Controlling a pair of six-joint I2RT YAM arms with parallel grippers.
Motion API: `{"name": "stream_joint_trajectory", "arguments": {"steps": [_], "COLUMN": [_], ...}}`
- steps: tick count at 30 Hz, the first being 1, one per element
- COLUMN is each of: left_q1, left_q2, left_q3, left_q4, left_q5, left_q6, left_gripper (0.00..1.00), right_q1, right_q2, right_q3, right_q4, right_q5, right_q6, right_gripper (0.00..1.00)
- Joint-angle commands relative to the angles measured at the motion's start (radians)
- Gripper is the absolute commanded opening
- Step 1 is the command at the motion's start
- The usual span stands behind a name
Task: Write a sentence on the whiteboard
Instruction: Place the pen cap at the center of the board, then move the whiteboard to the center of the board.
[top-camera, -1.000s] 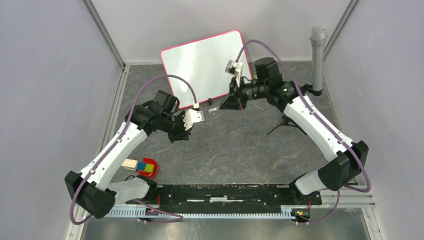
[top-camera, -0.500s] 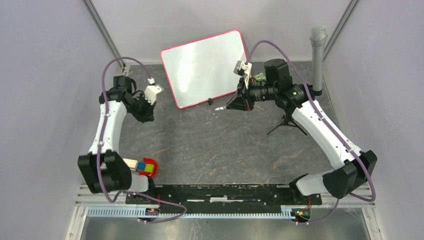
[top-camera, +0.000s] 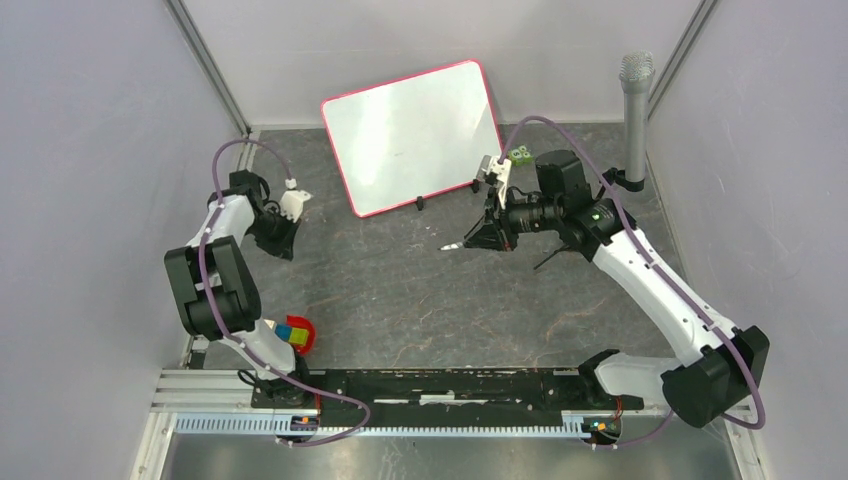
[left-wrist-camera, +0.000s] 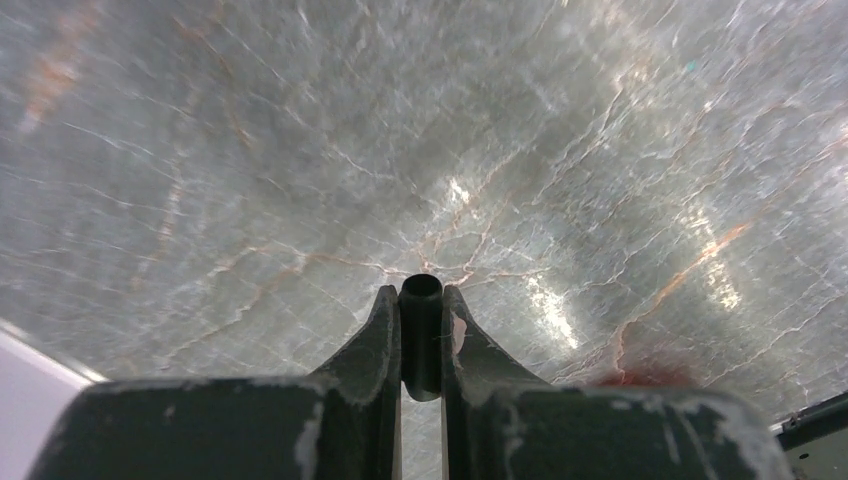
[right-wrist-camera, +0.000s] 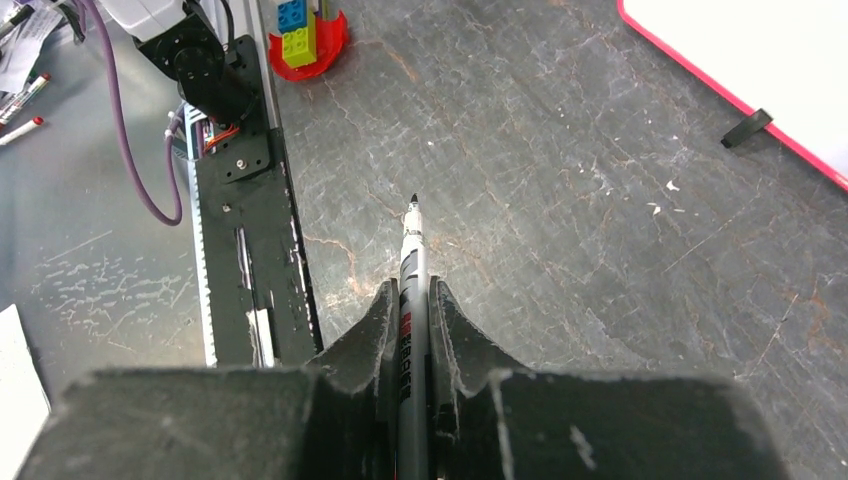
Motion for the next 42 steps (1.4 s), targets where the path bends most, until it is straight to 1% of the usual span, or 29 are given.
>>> {"name": "stream_joint_trajectory", "arguments": {"steps": [1, 3, 6, 10, 11, 21, 24, 28, 31, 33, 35, 36, 39, 40, 42], "left_q1": [0.013, 0.013, 0.013, 0.013, 0.011, 0.007, 0.007, -0.009, -0.093, -0.171, -0.248, -0.316, -0.431, -0.473, -0.548], "left_q2": [0.01, 0.011, 0.013, 0.011, 0.009, -0.014, -0.038, -0.114, -0.181, -0.208, -0.216, -0.211, -0.174, -0.153, -0.091], "left_q3": [-0.081, -0.113, -0.139, -0.159, -0.163, -0.158, -0.127, -0.035, 0.032, 0.064, 0.098, 0.111, 0.16, 0.189, 0.248], "left_q4": [0.065, 0.069, 0.074, 0.073, 0.074, 0.023, -0.025, -0.104, -0.125, -0.1, -0.061, -0.046, 0.003, -0.004, -0.042], "left_q5": [-0.028, -0.03, -0.031, -0.028, -0.028, -0.025, -0.004, 0.079, 0.1, 0.101, 0.098, 0.096, 0.101, 0.101, 0.098], "left_q6": [0.03, 0.052, 0.061, 0.071, 0.072, 0.089, 0.09, 0.094, 0.129, 0.15, 0.187, 0.218, 0.333, 0.37, 0.495], "left_gripper": [0.13, 0.16, 0.24, 0.41, 0.43, 0.47, 0.54, 0.65, 0.7, 0.72, 0.72, 0.72, 0.72, 0.72, 0.72], "right_q1": [0.002, 0.002, 0.002, 0.002, 0.003, 0.002, 0.001, 0.002, 0.001, 0.001, -0.001, 0.0, 0.0, 0.001, 0.0], "right_q2": [-0.052, -0.062, -0.07, -0.081, -0.082, -0.086, -0.084, -0.094, -0.104, -0.105, -0.1, -0.099, -0.129, -0.14, -0.159], "right_q3": [-0.055, -0.075, -0.087, -0.111, -0.115, -0.112, -0.109, -0.111, -0.116, -0.12, -0.118, -0.121, -0.159, -0.173, -0.192], "right_q4": [0.042, 0.05, 0.05, 0.07, 0.069, 0.07, 0.064, 0.073, 0.084, 0.073, 0.034, 0.018, 0.002, 0.0, -0.019], "right_q5": [0.017, 0.022, 0.027, 0.034, 0.034, 0.035, 0.031, 0.045, 0.108, 0.179, 0.235, 0.259, 0.31, 0.324, 0.344], "right_q6": [-0.026, -0.031, -0.04, -0.039, -0.04, -0.055, -0.061, -0.065, -0.058, -0.069, -0.093, -0.103, -0.127, -0.135, -0.149], "right_gripper": [0.0, 0.0, 0.0, 0.0, 0.0, 0.0, 0.0, 0.0, 0.0, 0.0, 0.0, 0.0, 0.0, 0.0, 0.0]}}
